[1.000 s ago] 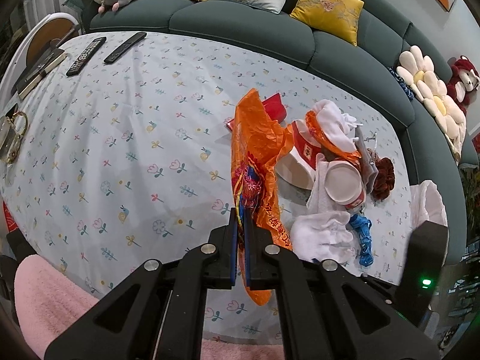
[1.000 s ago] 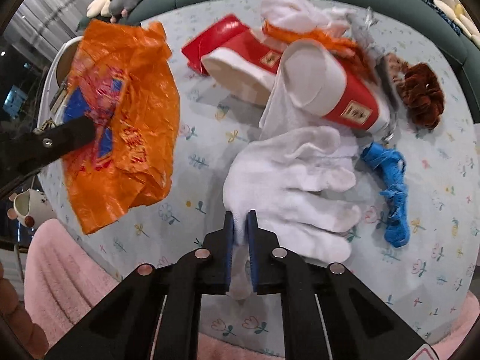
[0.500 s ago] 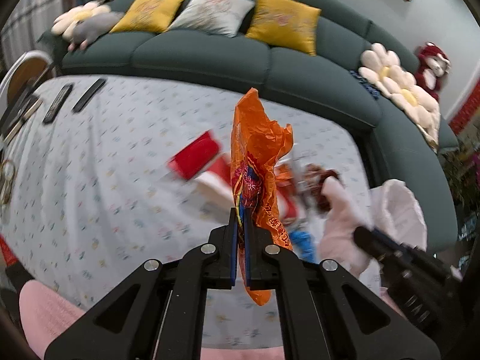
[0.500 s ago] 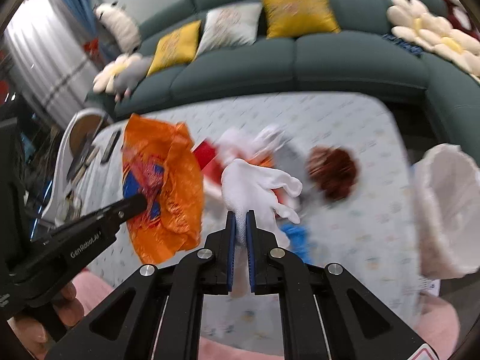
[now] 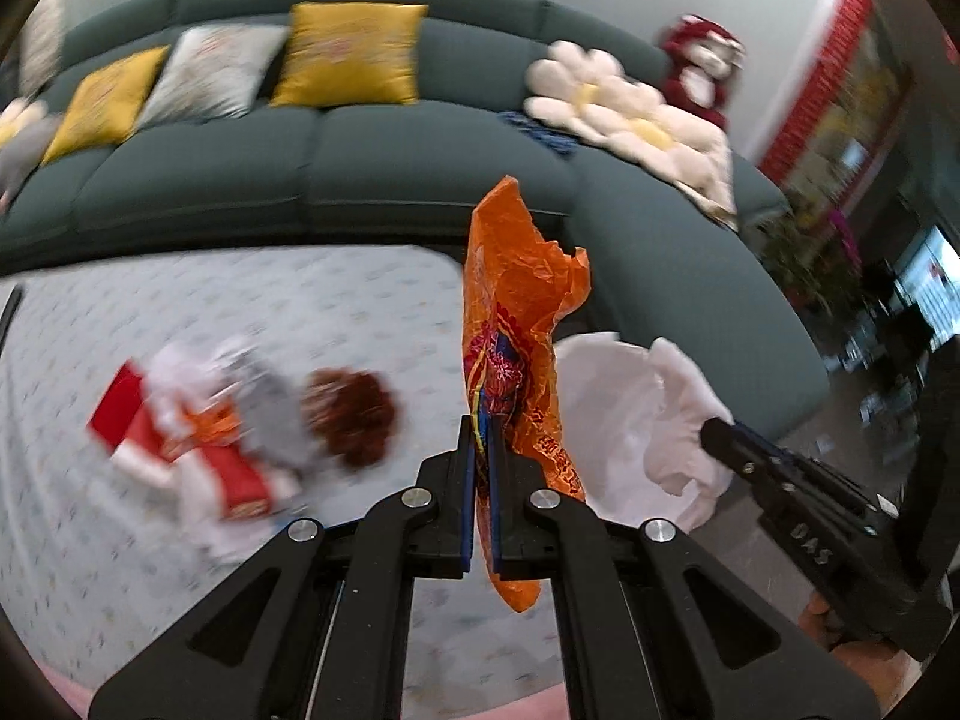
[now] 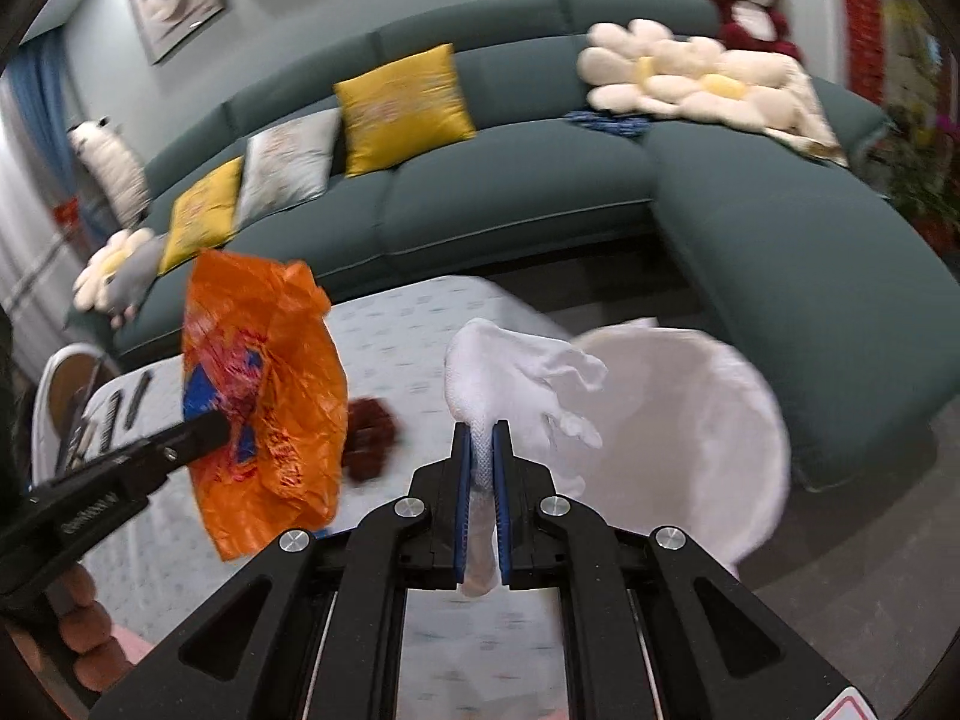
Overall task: Collect trash
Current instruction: 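Carry the orange bag and white glove over the wastebasket and open both tools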
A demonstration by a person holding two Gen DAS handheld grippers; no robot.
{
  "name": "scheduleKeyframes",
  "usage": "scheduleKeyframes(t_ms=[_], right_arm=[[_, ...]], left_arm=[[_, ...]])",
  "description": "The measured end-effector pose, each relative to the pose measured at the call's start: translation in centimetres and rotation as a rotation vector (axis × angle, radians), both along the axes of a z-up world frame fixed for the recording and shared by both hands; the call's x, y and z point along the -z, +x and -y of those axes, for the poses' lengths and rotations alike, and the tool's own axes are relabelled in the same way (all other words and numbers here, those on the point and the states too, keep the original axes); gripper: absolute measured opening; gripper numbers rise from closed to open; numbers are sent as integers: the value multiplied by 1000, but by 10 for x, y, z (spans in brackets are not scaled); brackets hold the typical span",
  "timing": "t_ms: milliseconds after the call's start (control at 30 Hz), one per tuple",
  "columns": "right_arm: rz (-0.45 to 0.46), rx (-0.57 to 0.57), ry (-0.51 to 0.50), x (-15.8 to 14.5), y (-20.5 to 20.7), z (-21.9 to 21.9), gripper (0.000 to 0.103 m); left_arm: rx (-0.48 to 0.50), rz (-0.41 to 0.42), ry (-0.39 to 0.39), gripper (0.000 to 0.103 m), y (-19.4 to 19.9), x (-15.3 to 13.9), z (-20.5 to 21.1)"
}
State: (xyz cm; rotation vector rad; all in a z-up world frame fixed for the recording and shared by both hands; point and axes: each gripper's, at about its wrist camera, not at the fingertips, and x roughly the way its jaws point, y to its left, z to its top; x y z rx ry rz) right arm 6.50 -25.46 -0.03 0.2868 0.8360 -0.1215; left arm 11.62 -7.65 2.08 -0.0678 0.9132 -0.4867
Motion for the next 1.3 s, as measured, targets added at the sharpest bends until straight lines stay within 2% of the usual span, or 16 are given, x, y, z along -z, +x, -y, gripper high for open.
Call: scheduleKeyframes(t_ms=[200,333,633,767,833,867,900,1033,1100,1300], right_arm=[[-25,83,18,14,-4,59,7],[-31,113,28,23,-8,82,7],[-37,151,58,35,-7,112,7],[-35,162,71,38,-5,118,8],[-35,165,77,38,-5,119,11],[-35,166,84,39,-4,120,14],[-33,174,84,40,-3,120,14],[-26,179,92,38,-2,119,19],[-18,182,88,36,-2,119,26],[-9,179,88,27,-2,112,32]], left_arm=[[124,-1,-5,3,3,4,78],[171,-19,29,3,5,17,115],[213,-42,68,4,9,36,156],[210,-51,58,5,12,40,166],[205,-52,62,16,12,41,169],[201,-52,65,28,13,41,169],[193,-48,64,35,13,41,169],[172,-39,63,44,14,39,165],[163,-35,59,45,14,37,162],[143,-25,56,45,14,34,149]])
